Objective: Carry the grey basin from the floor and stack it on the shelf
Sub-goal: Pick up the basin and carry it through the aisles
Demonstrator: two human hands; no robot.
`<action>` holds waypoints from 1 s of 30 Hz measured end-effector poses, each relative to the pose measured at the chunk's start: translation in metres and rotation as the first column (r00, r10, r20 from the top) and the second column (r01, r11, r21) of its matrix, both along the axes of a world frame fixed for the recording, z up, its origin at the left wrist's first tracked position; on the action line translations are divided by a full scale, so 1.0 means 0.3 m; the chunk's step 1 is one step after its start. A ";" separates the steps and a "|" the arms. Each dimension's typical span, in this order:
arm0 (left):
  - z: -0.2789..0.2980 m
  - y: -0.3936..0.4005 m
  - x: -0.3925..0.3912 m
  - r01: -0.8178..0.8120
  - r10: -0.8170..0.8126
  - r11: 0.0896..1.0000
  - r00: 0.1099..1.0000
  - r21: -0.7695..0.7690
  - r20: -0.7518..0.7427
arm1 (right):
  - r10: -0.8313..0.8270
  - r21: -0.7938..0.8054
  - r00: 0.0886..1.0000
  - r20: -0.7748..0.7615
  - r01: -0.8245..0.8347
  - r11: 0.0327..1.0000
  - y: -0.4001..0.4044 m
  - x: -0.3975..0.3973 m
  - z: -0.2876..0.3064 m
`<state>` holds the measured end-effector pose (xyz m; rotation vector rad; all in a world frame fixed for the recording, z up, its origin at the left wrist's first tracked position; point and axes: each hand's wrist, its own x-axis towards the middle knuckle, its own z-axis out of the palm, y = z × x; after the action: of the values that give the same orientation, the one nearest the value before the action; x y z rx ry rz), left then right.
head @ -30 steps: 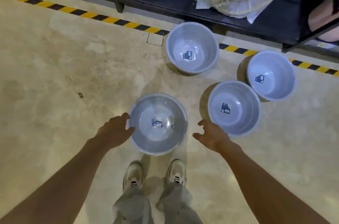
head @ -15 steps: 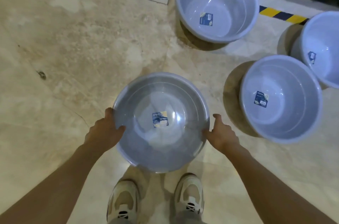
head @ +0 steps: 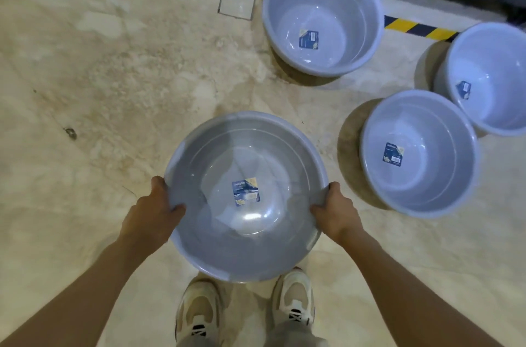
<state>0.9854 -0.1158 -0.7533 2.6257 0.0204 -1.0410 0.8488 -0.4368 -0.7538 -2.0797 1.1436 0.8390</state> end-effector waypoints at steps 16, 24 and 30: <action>0.751 -0.327 0.147 0.240 -0.236 0.971 0.957 -0.005 0.168 | -0.060 -0.133 0.973 0.225 0.092 0.987 -0.263 -0.017 0.755; 0.816 -0.742 0.006 0.399 -0.389 0.916 0.905 -0.028 0.169 | -0.191 -0.223 0.974 0.123 0.215 0.951 -0.568 -0.311 0.867; 0.826 -1.047 -0.121 0.439 -0.422 0.891 0.895 -0.114 0.146 | -0.225 -0.260 0.968 0.111 0.247 0.933 -0.816 -0.543 0.893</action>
<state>0.9492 -0.4300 -0.5055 2.6095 -0.6714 -0.9673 0.6859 -0.6815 -0.4859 -2.1116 1.4997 0.5012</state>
